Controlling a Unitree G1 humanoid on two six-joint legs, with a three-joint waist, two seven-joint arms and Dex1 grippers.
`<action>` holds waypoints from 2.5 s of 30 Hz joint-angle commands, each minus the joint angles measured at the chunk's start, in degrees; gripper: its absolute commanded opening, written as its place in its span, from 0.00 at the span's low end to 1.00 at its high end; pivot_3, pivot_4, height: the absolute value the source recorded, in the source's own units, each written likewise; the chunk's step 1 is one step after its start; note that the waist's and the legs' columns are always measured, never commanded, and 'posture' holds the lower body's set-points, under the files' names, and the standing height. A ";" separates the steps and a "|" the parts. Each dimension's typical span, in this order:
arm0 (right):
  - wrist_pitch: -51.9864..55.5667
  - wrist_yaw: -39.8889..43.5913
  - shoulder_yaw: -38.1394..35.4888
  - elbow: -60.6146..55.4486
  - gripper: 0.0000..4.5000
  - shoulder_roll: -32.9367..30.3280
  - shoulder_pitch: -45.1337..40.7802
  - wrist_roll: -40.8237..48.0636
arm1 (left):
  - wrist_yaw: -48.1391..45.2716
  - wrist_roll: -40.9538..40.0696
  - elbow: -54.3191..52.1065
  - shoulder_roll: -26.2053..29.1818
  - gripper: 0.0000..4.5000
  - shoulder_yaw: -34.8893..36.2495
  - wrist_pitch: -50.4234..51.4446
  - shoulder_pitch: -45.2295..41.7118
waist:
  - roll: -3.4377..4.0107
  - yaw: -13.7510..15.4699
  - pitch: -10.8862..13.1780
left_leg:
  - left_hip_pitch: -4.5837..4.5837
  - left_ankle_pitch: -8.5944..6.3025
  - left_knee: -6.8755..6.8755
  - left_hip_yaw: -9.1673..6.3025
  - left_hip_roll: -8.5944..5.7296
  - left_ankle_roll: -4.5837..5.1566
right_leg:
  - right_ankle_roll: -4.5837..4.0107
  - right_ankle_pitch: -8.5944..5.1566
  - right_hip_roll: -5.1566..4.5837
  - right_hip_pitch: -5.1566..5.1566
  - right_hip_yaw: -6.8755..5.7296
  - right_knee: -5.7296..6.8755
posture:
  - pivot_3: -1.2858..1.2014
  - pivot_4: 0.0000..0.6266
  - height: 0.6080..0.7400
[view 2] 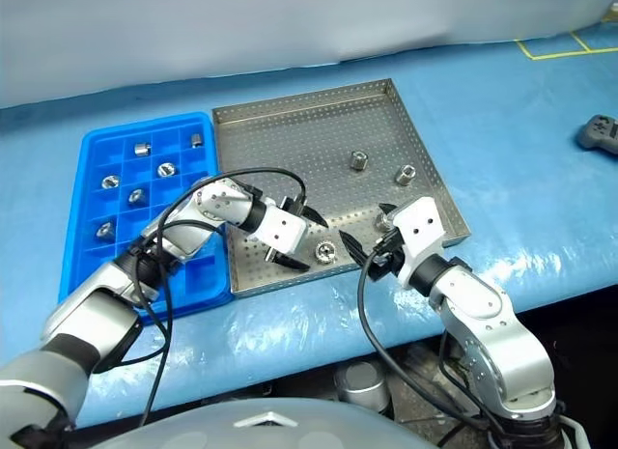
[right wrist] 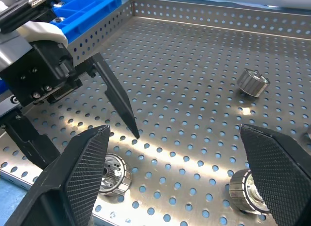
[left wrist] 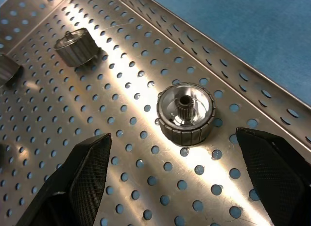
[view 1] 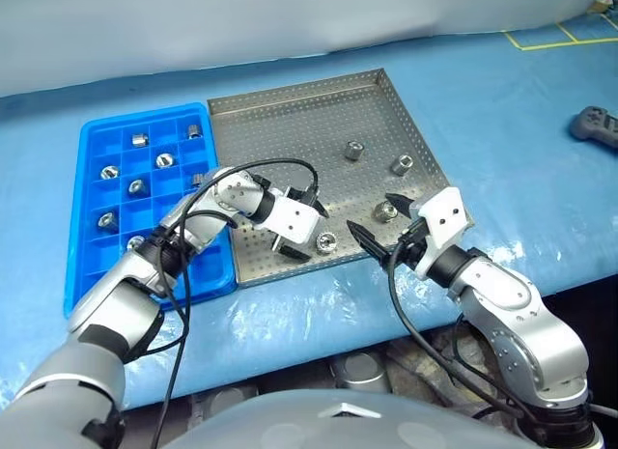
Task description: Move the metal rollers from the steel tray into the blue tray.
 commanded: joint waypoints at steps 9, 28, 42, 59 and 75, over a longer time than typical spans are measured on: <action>-1.28 -2.13 -0.35 -2.63 1.00 1.02 0.63 -0.28 | -0.97 4.08 7.70 -5.35 0.99 -1.11 -6.14 -3.94 | 0.01 -0.62 -0.01 | 0.00 -0.02 0.05 0.02 -0.01 0.04 | 0.02 0.00 0.00 0.02 0.03 0.00 | 0.37 0.24 1.00; -1.63 -2.41 2.38 -1.45 1.00 2.22 -1.97 -1.44 | 0.67 -2.43 2.09 -5.49 0.38 9.57 6.73 -0.94 | 0.04 -3.19 0.00 | 0.07 -0.04 0.05 0.13 0.08 0.07 | 0.10 0.01 0.11 0.00 0.21 0.06 | 0.39 0.24 1.00; -3.66 7.30 15.00 8.57 1.00 5.40 -19.55 -1.07 | 42.38 -7.71 -44.22 -10.08 0.38 44.54 38.27 27.65 | 0.04 2.93 0.02 | 0.11 -0.03 0.11 0.04 0.15 0.06 | -0.17 0.17 0.14 0.00 0.13 0.20 | 0.48 0.24 1.00; -11.56 20.36 26.84 22.59 1.00 12.00 -30.96 -3.59 | 65.81 -4.30 -67.44 -25.38 0.38 52.90 53.19 59.84 | -0.12 14.66 -0.07 | 0.14 0.12 0.10 -0.21 0.08 -0.21 | -0.29 0.24 -0.05 0.15 -0.35 0.12 | 0.58 0.24 1.00; -9.13 17.21 23.82 19.62 1.00 11.70 -26.85 -3.97 | 66.02 -7.29 -65.83 -24.54 0.99 47.46 56.55 57.70 | -0.10 14.50 -0.08 | 0.13 0.22 -0.06 -0.30 0.11 -0.38 | -0.38 0.23 -0.01 0.10 -0.44 0.09 | 0.56 0.24 1.00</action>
